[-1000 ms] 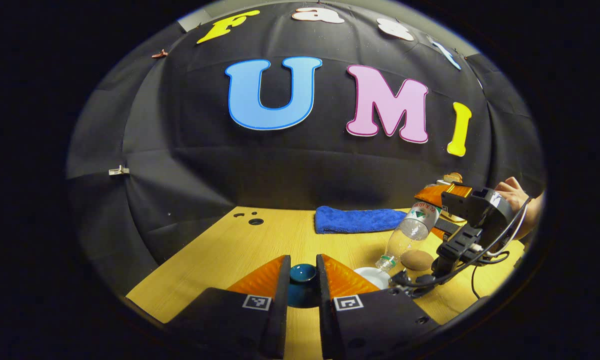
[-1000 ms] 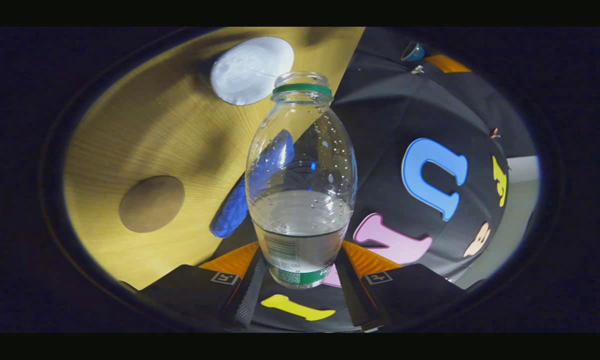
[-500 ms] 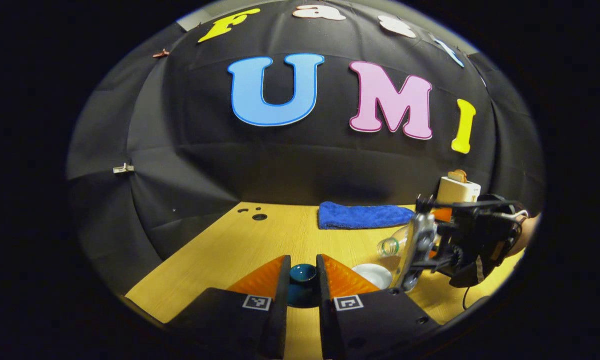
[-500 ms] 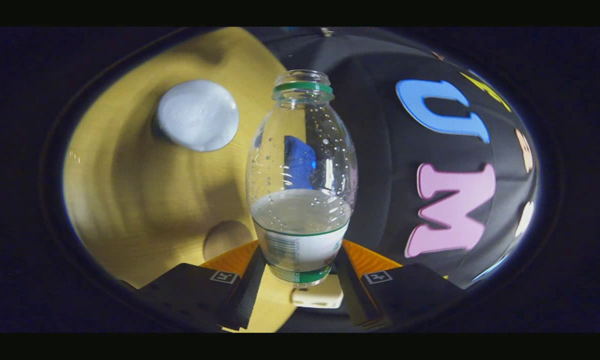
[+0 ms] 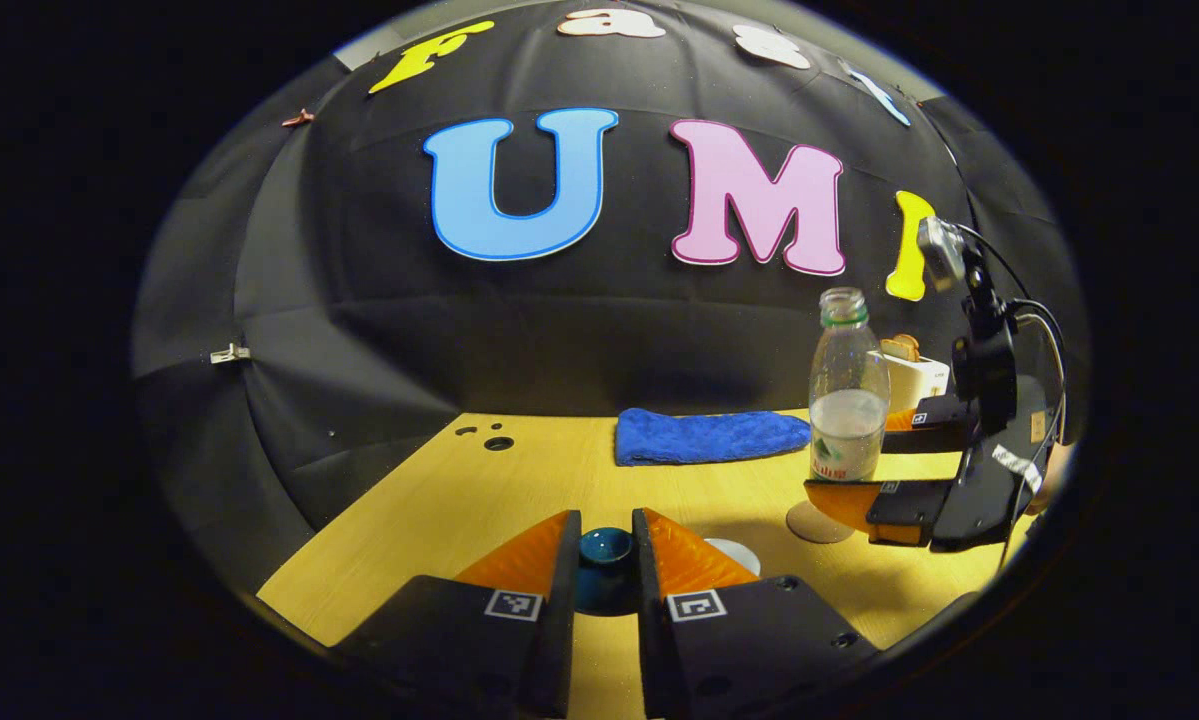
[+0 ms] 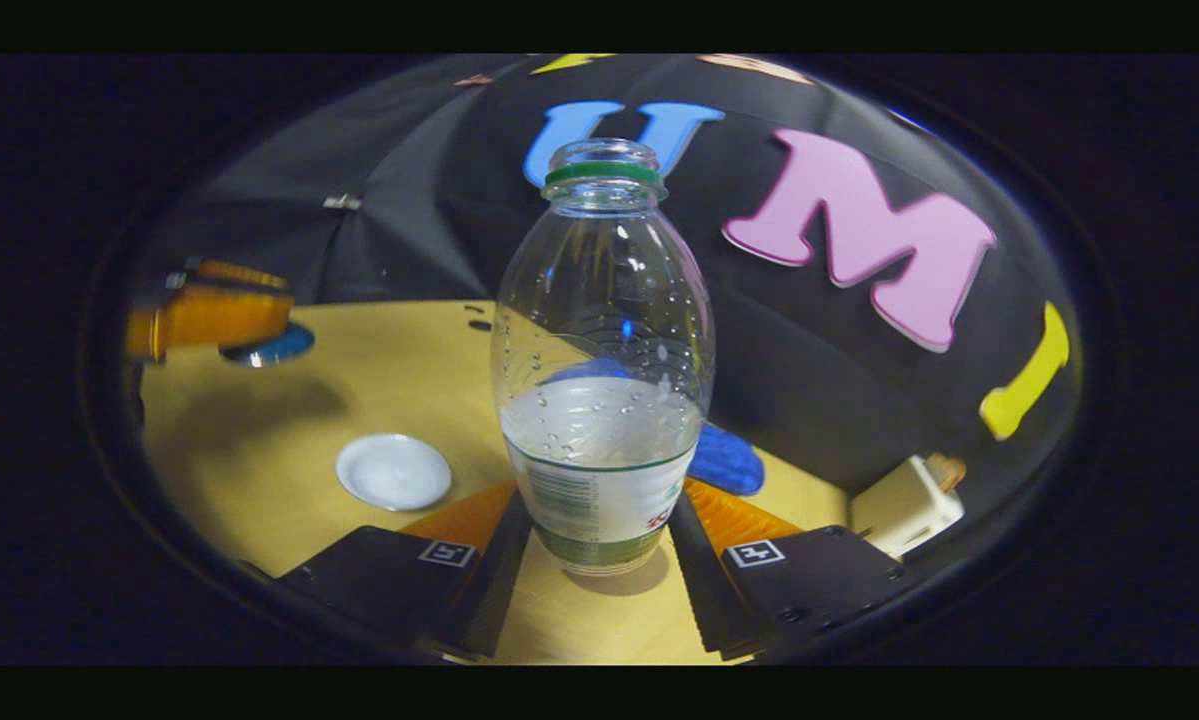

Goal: Open the teacup lid with one hand, grasp the water bottle and pour water into the teacup with the other hand; after pouring, place the water bottle on the coaster and then close the teacup lid.

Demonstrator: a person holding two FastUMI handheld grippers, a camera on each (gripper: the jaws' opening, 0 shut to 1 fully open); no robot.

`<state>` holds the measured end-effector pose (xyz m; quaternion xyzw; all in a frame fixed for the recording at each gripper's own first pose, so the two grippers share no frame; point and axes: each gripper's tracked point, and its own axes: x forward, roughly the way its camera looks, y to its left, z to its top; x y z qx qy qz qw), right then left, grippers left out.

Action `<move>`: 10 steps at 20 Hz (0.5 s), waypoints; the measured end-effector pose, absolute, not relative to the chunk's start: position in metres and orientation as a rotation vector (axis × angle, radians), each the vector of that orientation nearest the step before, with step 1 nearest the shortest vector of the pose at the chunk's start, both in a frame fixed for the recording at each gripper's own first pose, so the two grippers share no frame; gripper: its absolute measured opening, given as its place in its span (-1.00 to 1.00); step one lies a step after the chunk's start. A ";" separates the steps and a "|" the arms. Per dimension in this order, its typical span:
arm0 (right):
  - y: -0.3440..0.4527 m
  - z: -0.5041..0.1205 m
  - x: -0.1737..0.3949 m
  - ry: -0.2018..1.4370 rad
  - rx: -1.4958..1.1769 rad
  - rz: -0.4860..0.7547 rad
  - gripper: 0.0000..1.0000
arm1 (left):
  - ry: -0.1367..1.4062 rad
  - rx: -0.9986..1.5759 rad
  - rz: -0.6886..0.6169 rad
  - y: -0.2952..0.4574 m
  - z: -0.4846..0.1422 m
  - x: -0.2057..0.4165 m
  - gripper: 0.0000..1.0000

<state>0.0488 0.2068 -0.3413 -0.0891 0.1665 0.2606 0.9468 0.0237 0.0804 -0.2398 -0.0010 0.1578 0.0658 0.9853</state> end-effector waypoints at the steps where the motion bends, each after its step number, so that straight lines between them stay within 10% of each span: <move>1: 0.209 -0.336 0.047 0.354 -0.105 0.529 0.52 | 0.320 -0.005 0.127 0.077 -0.241 0.026 -0.38; 10: 0.228 -0.340 0.046 0.426 0.109 0.463 0.54 | 0.322 0.013 0.088 0.053 -0.245 0.039 -0.42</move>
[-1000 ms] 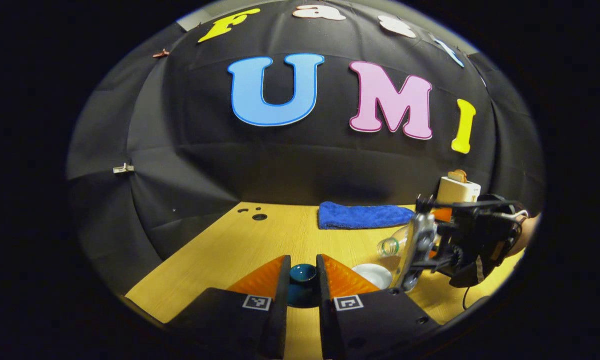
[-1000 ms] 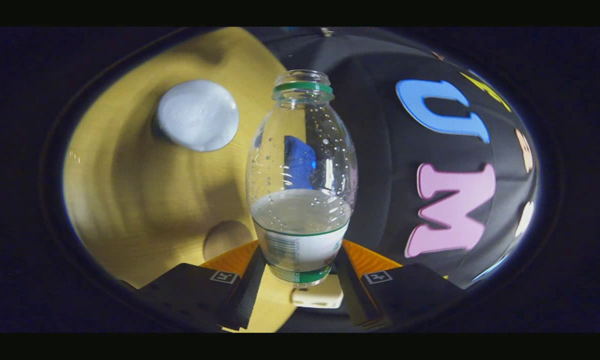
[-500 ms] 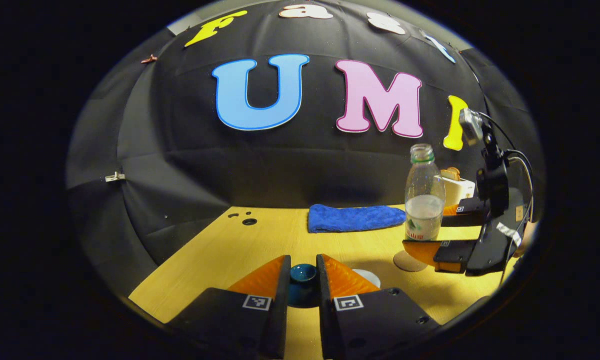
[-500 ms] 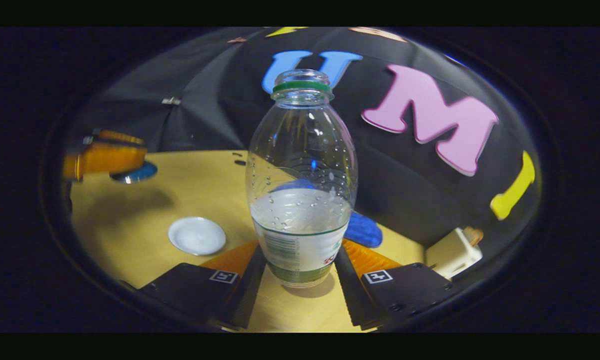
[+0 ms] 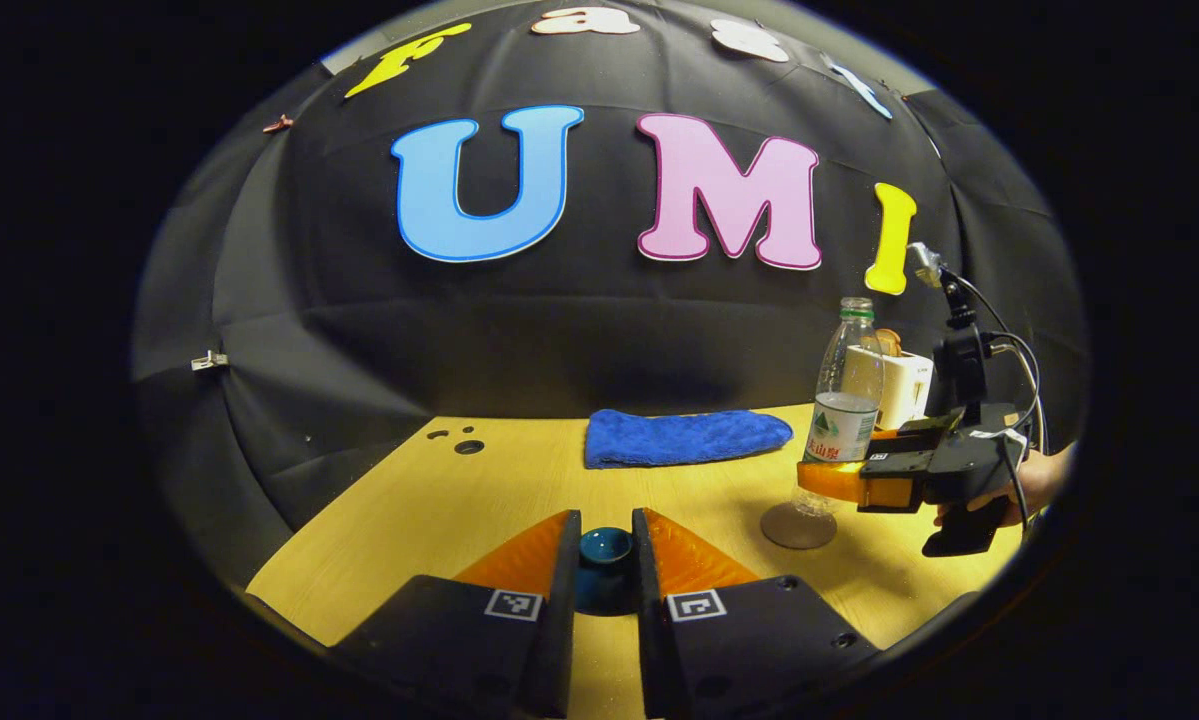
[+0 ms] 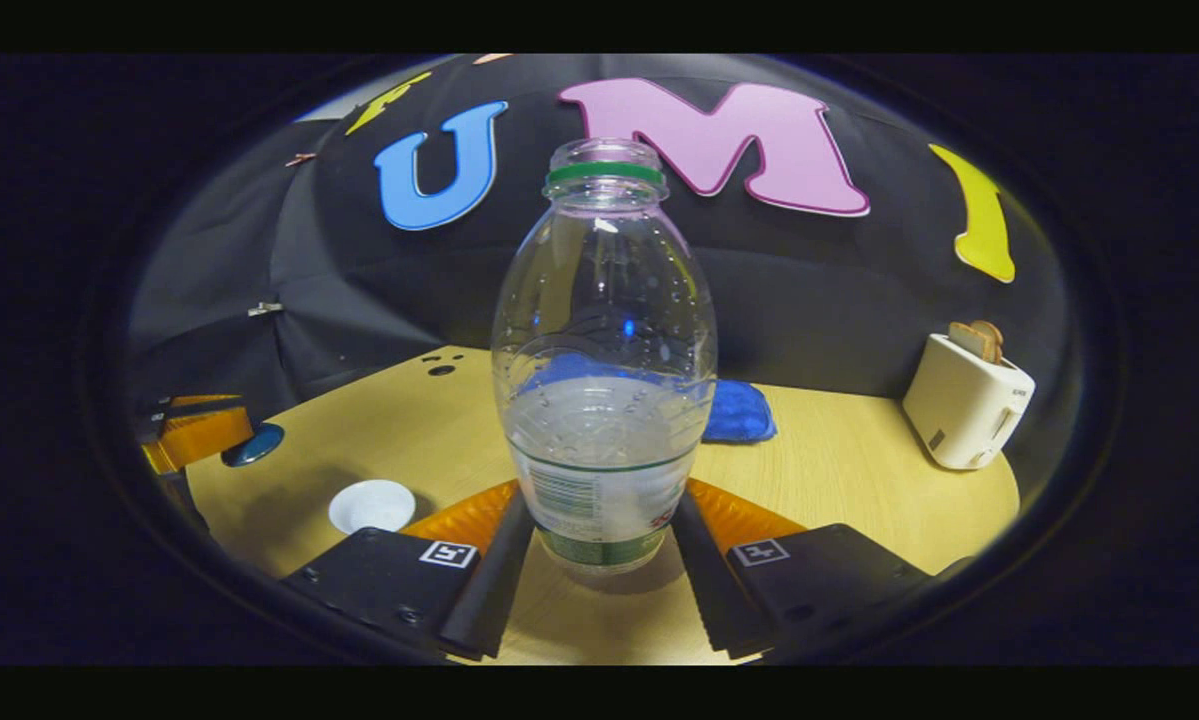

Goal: Open the teacup lid with one hand, grasp the water bottle and pour water into the teacup with the other hand; after pouring, place the water bottle on the coaster and then close the teacup lid.

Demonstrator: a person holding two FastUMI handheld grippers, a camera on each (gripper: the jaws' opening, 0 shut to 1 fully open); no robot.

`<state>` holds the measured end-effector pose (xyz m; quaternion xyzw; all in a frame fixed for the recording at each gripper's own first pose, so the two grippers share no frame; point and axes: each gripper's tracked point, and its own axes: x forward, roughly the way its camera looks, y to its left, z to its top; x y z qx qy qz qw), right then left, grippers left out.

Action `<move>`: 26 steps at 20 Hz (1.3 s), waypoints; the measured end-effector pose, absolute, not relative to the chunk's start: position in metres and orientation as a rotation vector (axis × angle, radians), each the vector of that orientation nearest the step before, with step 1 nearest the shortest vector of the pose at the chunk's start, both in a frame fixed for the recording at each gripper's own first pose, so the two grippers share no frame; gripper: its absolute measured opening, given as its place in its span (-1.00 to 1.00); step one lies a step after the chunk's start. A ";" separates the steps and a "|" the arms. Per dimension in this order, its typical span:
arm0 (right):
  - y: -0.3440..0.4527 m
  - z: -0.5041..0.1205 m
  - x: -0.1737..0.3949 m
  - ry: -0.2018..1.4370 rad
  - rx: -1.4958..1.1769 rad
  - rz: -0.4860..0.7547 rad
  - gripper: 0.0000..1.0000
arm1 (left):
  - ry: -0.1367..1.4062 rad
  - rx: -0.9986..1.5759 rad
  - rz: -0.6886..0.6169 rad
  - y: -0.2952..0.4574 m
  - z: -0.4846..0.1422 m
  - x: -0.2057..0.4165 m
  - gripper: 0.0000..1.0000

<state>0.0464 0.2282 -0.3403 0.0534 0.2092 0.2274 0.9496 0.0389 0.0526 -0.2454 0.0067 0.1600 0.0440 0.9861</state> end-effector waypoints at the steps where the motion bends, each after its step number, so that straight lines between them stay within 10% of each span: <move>1: 0.228 -0.336 0.048 0.432 0.109 0.460 0.54 | 0.325 0.014 0.088 0.051 -0.246 0.040 -0.38; 20: 0.231 -0.341 0.045 0.539 0.102 0.447 0.63 | 0.341 0.026 0.059 0.040 -0.253 0.051 -0.38; 26: 0.223 -0.345 0.029 0.571 0.118 0.441 0.99 | 0.348 -0.002 0.043 0.032 -0.260 0.057 -0.44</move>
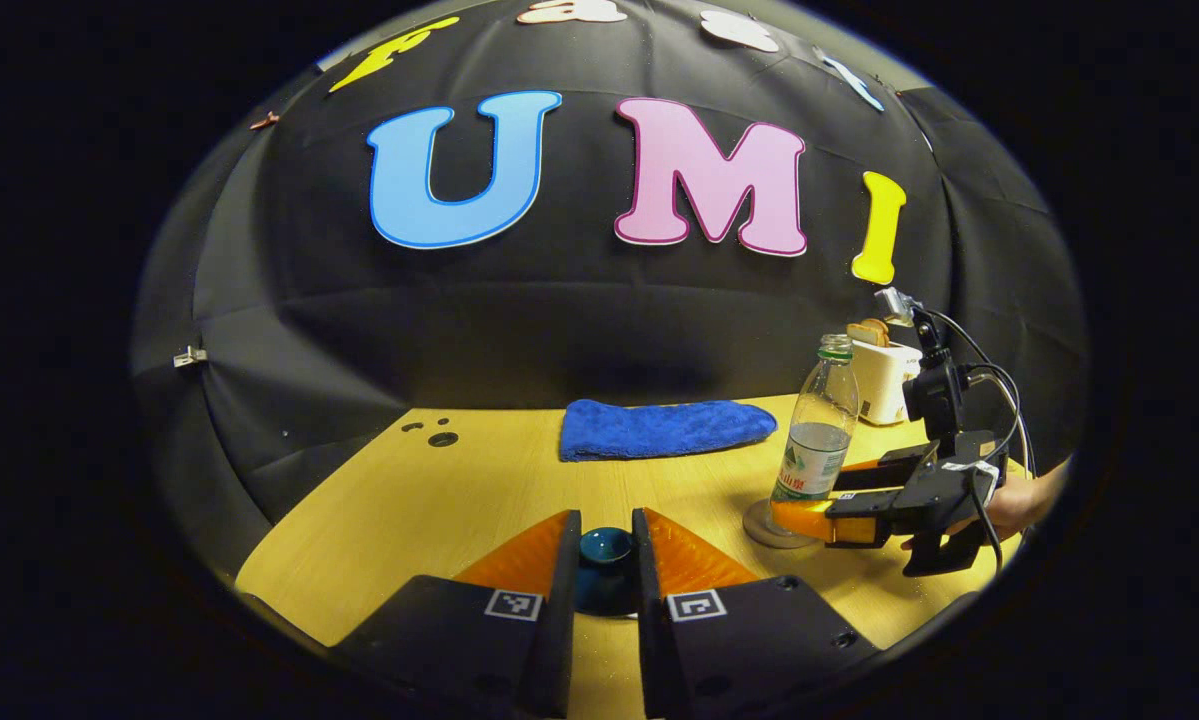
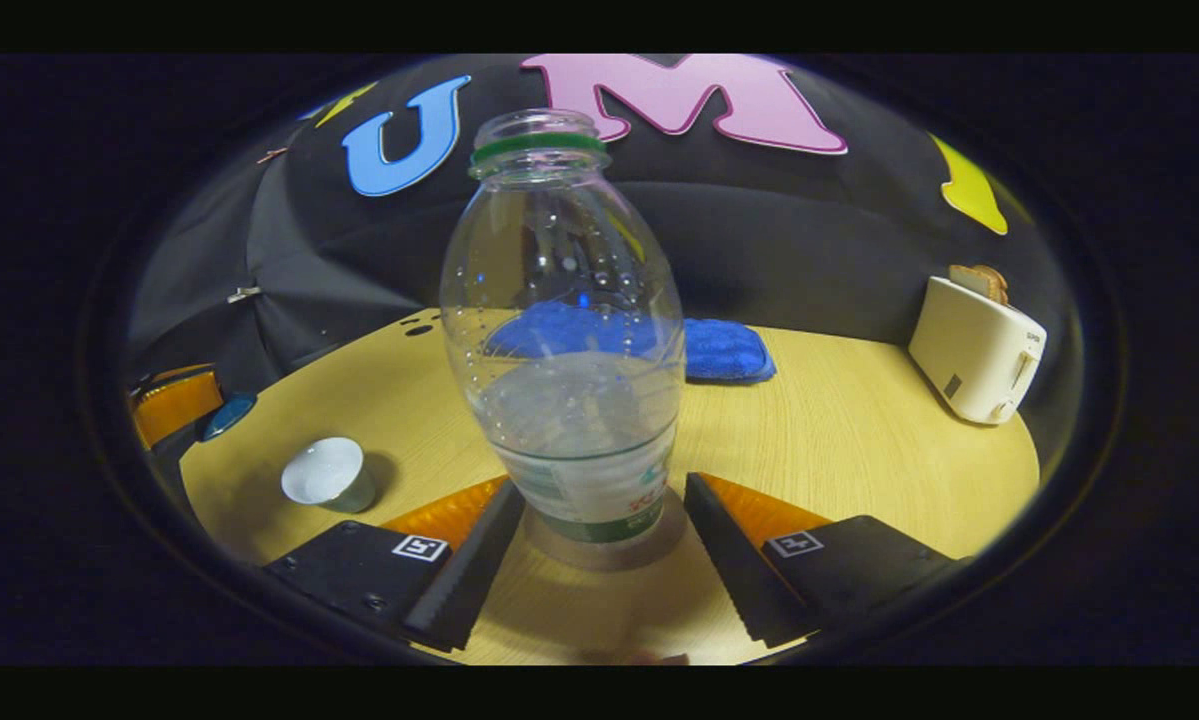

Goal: Open the teacup lid with one hand, grasp the water bottle and pour water into the teacup with the other hand; after pouring, place the water bottle on the coaster and then close the teacup lid.

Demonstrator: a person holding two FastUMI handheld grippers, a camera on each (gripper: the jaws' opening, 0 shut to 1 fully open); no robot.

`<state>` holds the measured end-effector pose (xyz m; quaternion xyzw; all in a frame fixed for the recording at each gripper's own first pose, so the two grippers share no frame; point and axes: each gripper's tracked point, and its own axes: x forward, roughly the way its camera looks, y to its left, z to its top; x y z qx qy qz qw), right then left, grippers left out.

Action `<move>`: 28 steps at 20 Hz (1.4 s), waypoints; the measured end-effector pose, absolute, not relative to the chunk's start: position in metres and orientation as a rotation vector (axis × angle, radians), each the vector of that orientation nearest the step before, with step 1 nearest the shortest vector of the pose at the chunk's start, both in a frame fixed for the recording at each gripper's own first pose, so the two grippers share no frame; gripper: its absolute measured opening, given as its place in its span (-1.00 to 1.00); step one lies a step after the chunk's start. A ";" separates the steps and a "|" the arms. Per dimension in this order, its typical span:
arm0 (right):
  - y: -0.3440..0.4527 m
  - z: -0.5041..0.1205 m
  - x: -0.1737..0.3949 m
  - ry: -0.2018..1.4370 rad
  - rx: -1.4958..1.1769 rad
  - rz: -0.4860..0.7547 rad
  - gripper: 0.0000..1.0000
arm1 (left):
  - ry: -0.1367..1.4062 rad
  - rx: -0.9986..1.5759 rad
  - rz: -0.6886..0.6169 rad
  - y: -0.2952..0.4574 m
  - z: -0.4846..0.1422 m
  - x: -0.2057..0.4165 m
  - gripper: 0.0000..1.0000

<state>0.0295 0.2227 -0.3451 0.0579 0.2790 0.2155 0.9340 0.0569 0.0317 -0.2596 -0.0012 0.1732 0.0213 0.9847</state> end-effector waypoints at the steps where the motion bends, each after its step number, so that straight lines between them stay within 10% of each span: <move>1: 0.220 -0.346 0.025 0.578 0.119 0.437 0.99 | 0.350 -0.008 0.038 0.030 -0.261 0.059 -0.44; 28: 0.159 -0.277 -0.056 0.555 0.163 0.295 0.99 | 0.409 0.037 -0.045 0.004 -0.308 0.084 -0.24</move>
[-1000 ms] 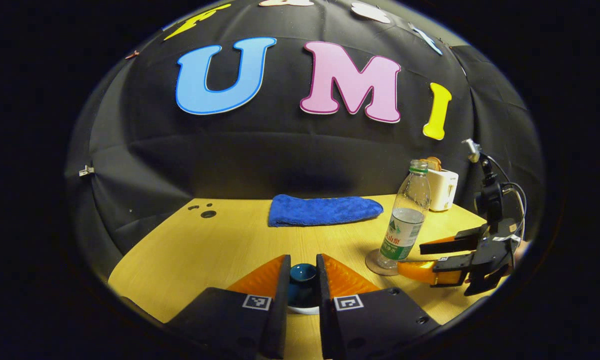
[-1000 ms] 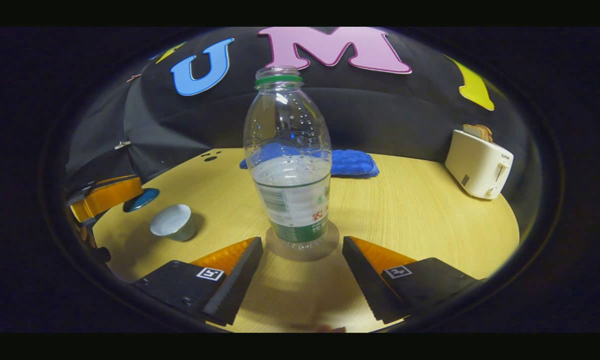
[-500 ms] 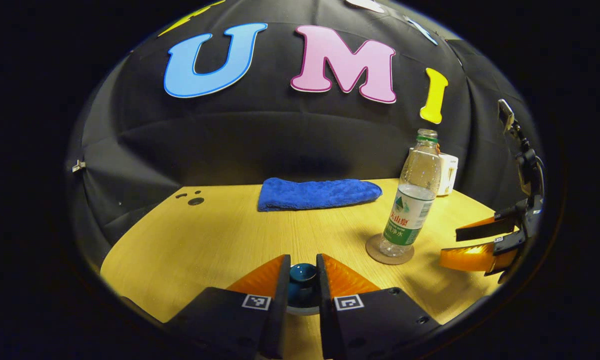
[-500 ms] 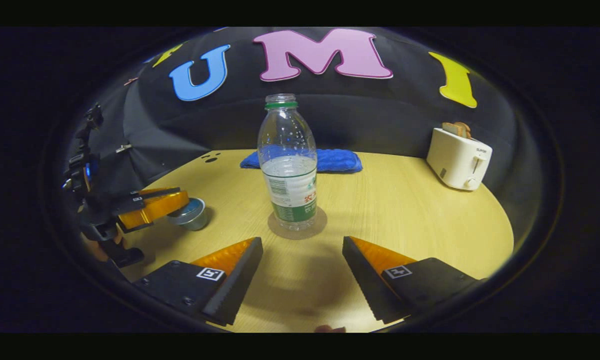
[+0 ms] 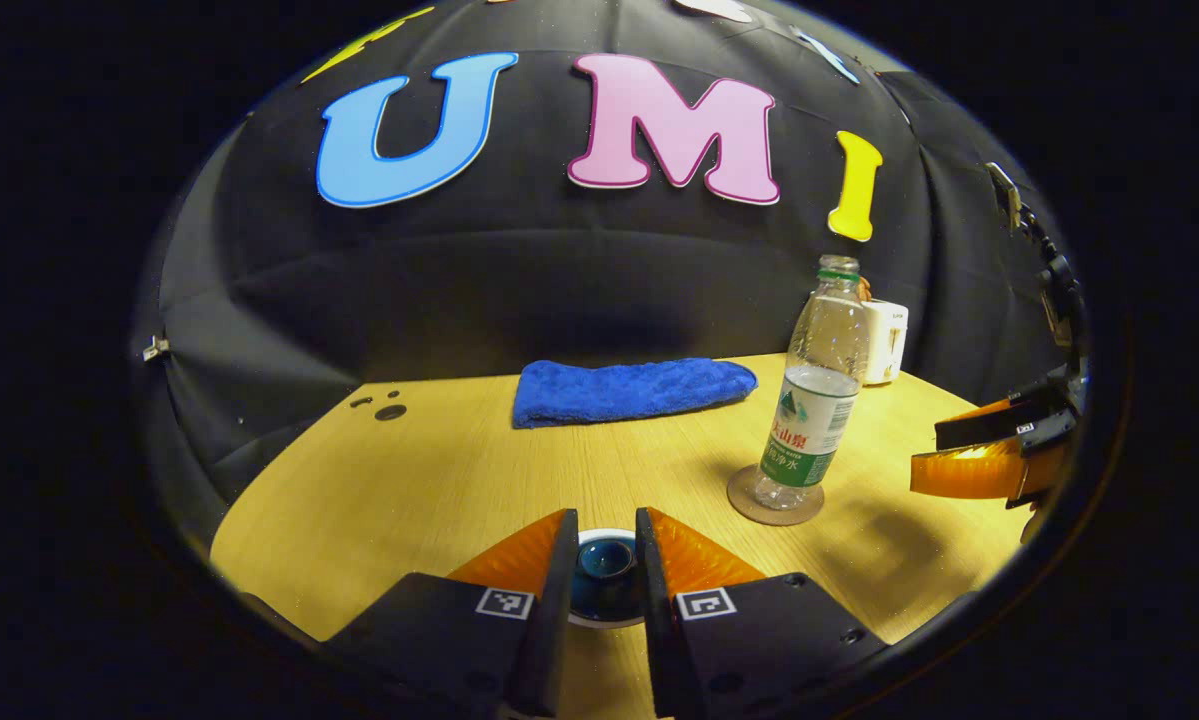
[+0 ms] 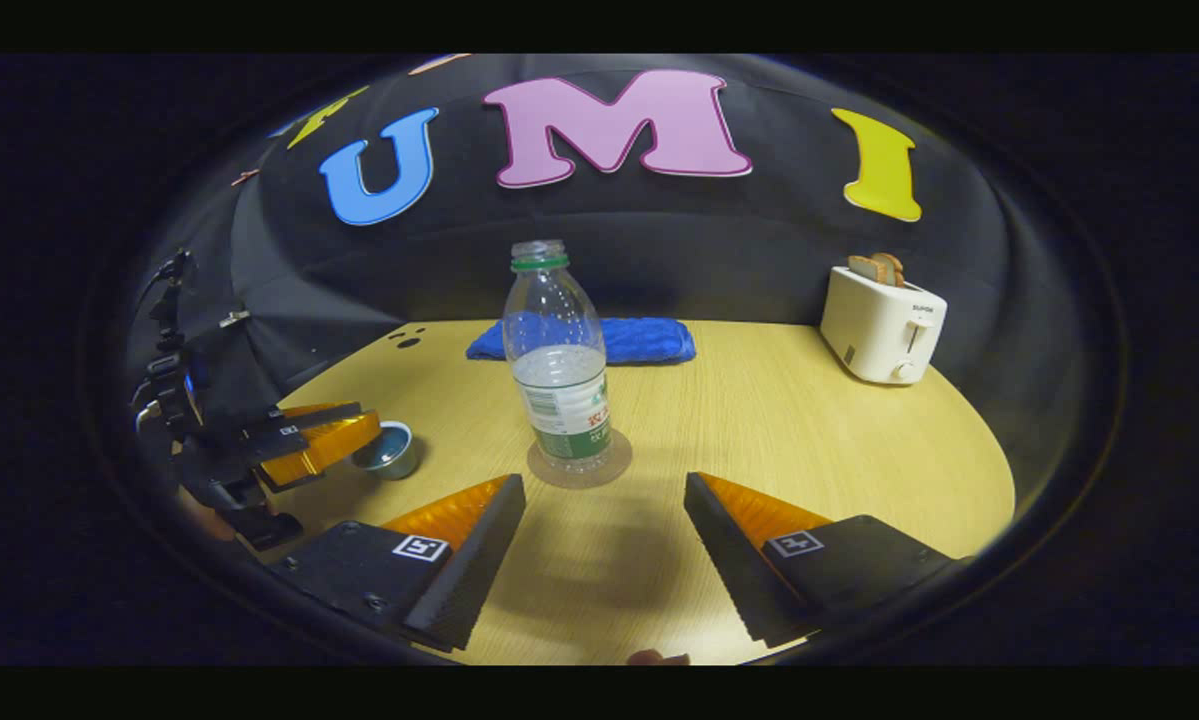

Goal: Open the teacup lid with one hand, grasp the water bottle and pour water into the teacup with the other hand; after pouring, place the water bottle on the coaster and then close the teacup lid.

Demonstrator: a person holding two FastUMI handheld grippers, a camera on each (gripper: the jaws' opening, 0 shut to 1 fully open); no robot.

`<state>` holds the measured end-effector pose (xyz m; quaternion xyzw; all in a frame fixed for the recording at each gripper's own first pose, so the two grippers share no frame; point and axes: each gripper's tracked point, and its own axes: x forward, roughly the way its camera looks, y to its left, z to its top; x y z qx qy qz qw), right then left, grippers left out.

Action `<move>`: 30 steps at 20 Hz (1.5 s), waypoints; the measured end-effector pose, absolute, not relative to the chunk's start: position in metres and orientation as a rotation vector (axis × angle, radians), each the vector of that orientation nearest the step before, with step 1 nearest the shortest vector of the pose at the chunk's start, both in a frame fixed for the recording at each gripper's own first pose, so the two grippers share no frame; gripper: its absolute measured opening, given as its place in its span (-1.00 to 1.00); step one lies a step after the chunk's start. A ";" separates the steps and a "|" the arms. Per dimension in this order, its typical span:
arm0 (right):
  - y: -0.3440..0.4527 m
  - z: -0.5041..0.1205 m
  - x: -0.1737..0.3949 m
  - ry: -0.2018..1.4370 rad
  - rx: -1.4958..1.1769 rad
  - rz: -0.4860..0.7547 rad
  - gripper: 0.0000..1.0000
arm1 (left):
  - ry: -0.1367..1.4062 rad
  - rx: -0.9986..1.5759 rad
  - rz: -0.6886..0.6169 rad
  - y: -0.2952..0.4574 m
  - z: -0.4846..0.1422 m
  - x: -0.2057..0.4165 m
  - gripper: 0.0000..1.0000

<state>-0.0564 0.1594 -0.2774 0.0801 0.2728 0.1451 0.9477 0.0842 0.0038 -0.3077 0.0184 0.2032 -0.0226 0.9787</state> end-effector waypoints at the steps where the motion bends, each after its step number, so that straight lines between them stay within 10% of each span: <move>1: 0.157 -0.268 -0.057 0.543 0.149 0.286 0.99 | 0.403 0.033 -0.049 0.002 -0.299 0.081 -0.17; 15: 0.129 -0.090 -0.079 0.308 0.031 0.282 0.96 | 0.218 0.007 -0.061 -0.005 -0.113 0.041 -0.25; 30: 0.081 -0.035 -0.114 0.225 0.036 0.260 0.96 | 0.147 0.047 -0.062 -0.034 -0.054 0.003 -0.17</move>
